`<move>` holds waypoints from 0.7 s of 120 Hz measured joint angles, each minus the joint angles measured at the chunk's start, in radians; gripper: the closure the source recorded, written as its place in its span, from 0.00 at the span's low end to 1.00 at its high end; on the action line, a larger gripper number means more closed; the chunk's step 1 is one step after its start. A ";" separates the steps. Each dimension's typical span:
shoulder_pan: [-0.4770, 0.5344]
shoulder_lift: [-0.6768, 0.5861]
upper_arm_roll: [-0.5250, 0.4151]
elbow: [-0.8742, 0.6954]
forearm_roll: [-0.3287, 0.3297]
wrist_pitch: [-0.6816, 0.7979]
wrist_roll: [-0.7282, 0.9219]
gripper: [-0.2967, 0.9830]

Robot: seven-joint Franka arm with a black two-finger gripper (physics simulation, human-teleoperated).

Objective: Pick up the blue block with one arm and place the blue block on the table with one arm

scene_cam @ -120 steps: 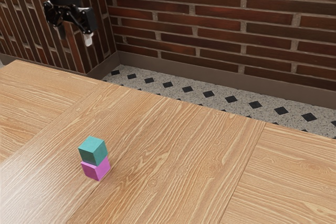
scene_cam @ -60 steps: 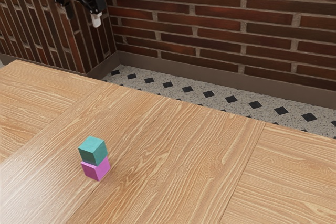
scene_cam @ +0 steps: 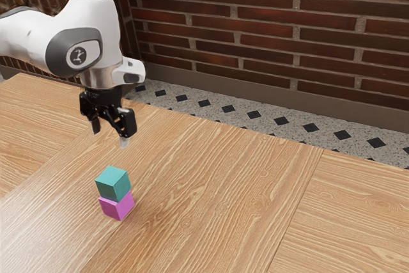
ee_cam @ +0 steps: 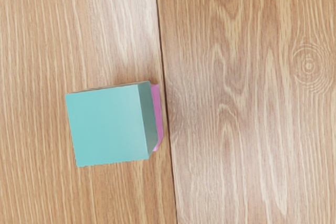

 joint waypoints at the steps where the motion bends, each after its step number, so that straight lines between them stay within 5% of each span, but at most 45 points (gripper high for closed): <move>1: 0.006 -0.004 -0.005 -0.009 0.000 0.007 0.000 0.23; 45: 0.075 -0.128 -0.051 -0.317 -0.001 0.260 0.040 0.23; 84: 0.127 -0.111 -0.050 -0.366 -0.028 0.342 0.069 0.23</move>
